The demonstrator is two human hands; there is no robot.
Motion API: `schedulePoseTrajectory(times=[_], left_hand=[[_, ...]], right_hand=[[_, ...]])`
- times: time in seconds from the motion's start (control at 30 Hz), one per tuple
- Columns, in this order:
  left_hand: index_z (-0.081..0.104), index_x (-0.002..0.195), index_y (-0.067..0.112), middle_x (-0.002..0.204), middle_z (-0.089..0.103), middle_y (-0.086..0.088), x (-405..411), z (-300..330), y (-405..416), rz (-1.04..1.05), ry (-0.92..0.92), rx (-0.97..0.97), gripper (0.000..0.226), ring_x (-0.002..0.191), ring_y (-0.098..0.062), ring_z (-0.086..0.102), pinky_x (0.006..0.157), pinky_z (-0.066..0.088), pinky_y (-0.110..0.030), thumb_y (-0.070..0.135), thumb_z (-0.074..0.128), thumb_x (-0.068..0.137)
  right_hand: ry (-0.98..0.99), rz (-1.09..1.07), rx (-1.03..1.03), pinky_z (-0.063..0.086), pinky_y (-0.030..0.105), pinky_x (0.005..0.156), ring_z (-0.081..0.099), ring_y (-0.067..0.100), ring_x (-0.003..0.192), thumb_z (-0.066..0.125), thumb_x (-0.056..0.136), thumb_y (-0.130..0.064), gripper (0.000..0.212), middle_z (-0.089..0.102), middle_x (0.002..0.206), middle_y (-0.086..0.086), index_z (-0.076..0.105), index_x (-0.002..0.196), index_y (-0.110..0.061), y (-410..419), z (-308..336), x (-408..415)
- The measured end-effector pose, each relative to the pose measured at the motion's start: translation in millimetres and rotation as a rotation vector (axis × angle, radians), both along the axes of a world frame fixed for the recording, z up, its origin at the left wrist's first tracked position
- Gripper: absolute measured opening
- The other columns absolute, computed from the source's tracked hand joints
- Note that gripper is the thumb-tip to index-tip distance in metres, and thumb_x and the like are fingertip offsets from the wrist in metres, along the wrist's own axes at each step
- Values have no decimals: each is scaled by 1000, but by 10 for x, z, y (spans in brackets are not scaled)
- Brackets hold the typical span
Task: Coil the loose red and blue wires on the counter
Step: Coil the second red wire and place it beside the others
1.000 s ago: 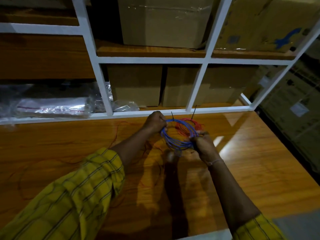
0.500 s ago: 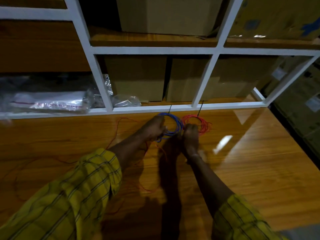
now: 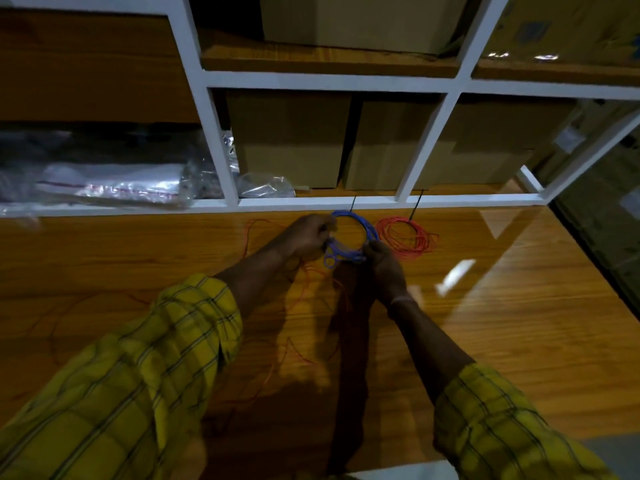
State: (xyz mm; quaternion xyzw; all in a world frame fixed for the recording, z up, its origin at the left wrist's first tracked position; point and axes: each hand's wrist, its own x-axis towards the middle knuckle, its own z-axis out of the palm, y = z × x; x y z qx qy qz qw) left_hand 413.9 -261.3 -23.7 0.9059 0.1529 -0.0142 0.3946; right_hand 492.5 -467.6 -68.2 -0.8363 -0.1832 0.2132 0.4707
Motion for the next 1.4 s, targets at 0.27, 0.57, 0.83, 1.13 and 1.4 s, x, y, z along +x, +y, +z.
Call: schedulePoseTrajectory(times=[0.27, 0.57, 0.83, 1.13, 1.4], left_hand=[[74, 117, 13, 122, 72, -3, -795, 174, 612, 183, -197, -178, 20, 113, -15, 67, 101, 54, -31, 13, 65, 99], [72, 117, 13, 120, 70, -2, -1853, 11, 982, 183, -149, -98, 19, 114, -16, 63, 100, 52, -35, 15, 63, 100], [70, 116, 21, 114, 69, 5, -2355, -65, 1074, -58, -93, 1, 29, 105, -11, 65, 89, 58, -40, 41, 69, 96], [71, 103, 22, 101, 70, 6, -2653, -61, 1276, -70, -169, 51, 20, 94, -9, 66, 80, 58, -37, 40, 70, 95], [69, 99, 11, 92, 67, 4, -2888, -64, 1380, -51, -279, 102, 13, 82, 1, 59, 69, 48, -22, 24, 68, 99]], right_hand=[[-525, 144, -53, 49, 39, 69, 67, 27, 79, 52, 103, -47, 44, 72, 81, 11, 75, 86, -13, 36, 254, -397], [-93, 103, 72, 41, 27, 50, 56, 14, 52, 66, 98, -21, 20, 68, 66, 5, 70, 81, -11, 377, 204, -1127], [34, -90, 318, 56, 25, 79, 72, 8, 83, 55, 96, 11, 22, 72, 94, 13, 70, 97, -4, 556, 588, -1359], [131, 128, 469, 55, 29, 88, 68, 18, 98, 55, 101, 0, 19, 72, 104, 14, 67, 115, -5, 382, 1087, -1808], [273, 211, 210, 53, 38, 86, 69, 35, 101, 55, 99, 6, 26, 74, 106, 24, 60, 124, 2, 318, 782, -2050]])
